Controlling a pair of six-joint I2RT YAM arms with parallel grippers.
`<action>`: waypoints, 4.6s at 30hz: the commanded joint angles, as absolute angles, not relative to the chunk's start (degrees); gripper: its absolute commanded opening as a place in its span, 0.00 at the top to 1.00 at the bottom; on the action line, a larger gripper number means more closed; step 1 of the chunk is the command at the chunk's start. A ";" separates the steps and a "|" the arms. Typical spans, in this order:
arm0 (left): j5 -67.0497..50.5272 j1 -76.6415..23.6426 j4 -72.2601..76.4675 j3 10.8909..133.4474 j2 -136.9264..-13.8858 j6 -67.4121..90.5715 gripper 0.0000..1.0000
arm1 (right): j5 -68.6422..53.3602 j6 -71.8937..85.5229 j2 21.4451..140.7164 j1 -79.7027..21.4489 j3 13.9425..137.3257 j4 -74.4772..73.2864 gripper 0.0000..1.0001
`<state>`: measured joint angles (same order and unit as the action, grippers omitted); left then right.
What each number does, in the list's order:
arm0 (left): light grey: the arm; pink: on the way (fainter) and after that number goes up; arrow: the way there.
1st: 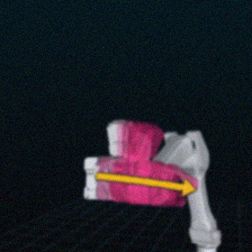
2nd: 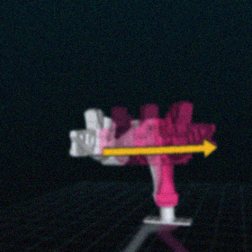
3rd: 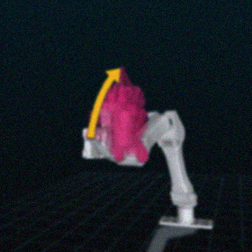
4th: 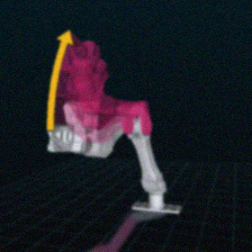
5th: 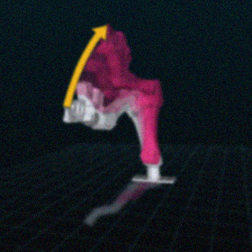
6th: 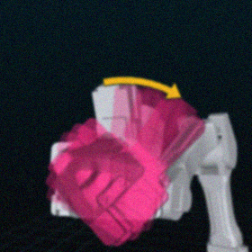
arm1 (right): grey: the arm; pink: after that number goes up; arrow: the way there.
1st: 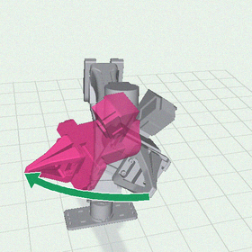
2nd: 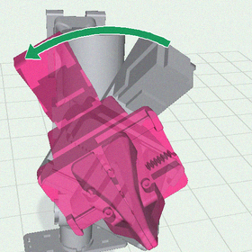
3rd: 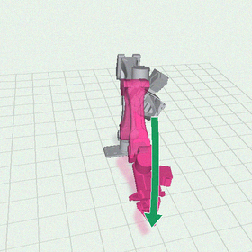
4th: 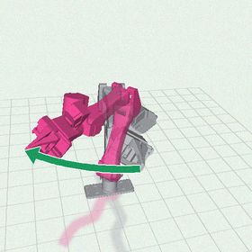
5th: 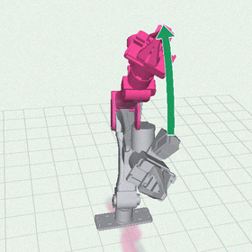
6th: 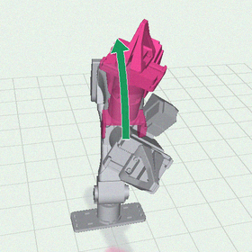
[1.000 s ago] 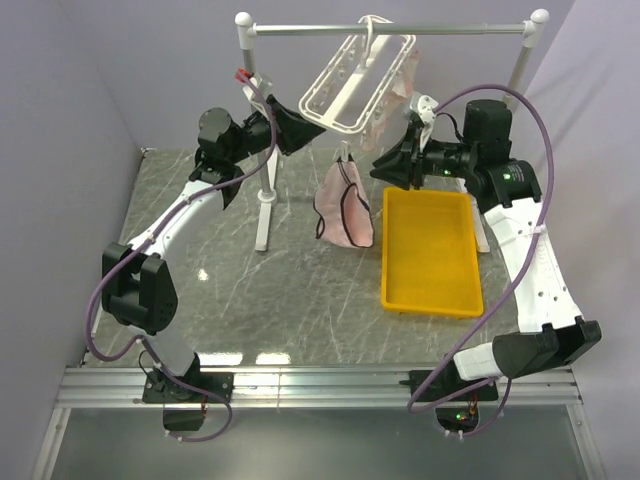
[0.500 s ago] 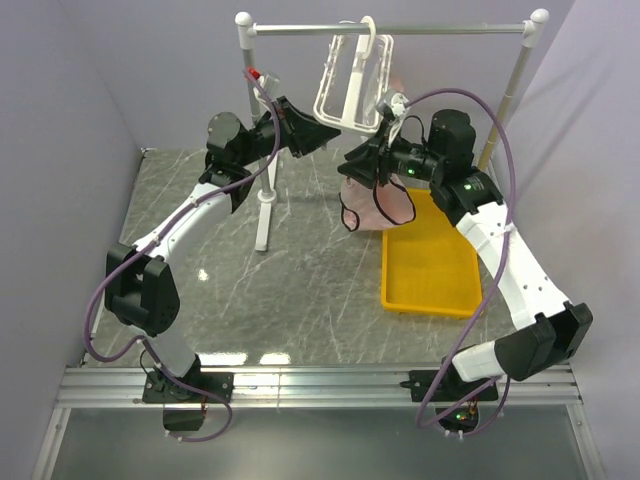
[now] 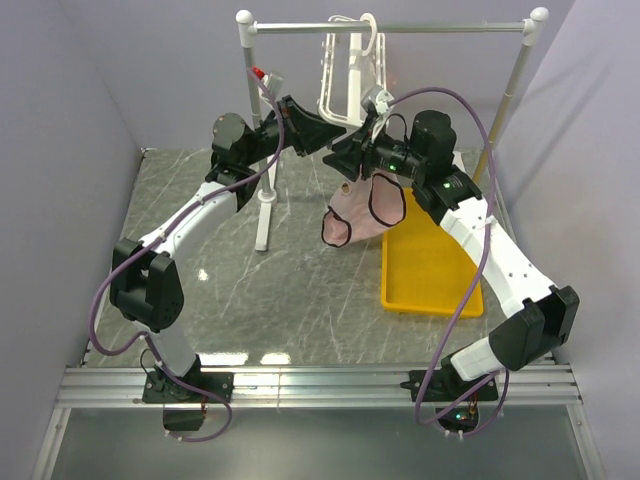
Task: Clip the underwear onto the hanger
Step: Open the clamp at the hanger.
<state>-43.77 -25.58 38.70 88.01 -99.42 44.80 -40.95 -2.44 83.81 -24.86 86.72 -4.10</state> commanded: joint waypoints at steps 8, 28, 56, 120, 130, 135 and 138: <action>-47.11 -26.54 44.03 89.82 -99.67 48.51 0.96 | -32.79 -2.64 84.46 -25.84 87.89 2.81 0.60; -48.52 -26.46 46.50 88.77 -100.02 51.07 0.71 | -37.09 -0.35 82.53 -25.93 83.50 10.55 1.00; -42.63 -24.52 38.76 87.45 -96.85 43.94 0.95 | -34.01 -2.82 79.81 -26.02 80.60 7.29 0.55; -37.26 -23.30 34.19 88.24 -95.19 42.19 0.39 | -23.02 0.53 78.13 -28.57 76.90 13.01 1.00; -43.68 -22.76 34.36 87.28 -93.78 40.43 0.41 | -25.31 -2.99 79.36 -27.86 79.10 10.02 1.00; -45.44 -23.03 35.77 87.36 -94.83 44.64 0.41 | -22.24 -3.16 80.59 -27.95 80.59 9.05 1.00; -44.74 -23.29 34.81 87.19 -94.83 45.35 0.41 | -21.36 -3.34 80.94 -27.95 80.86 9.49 1.00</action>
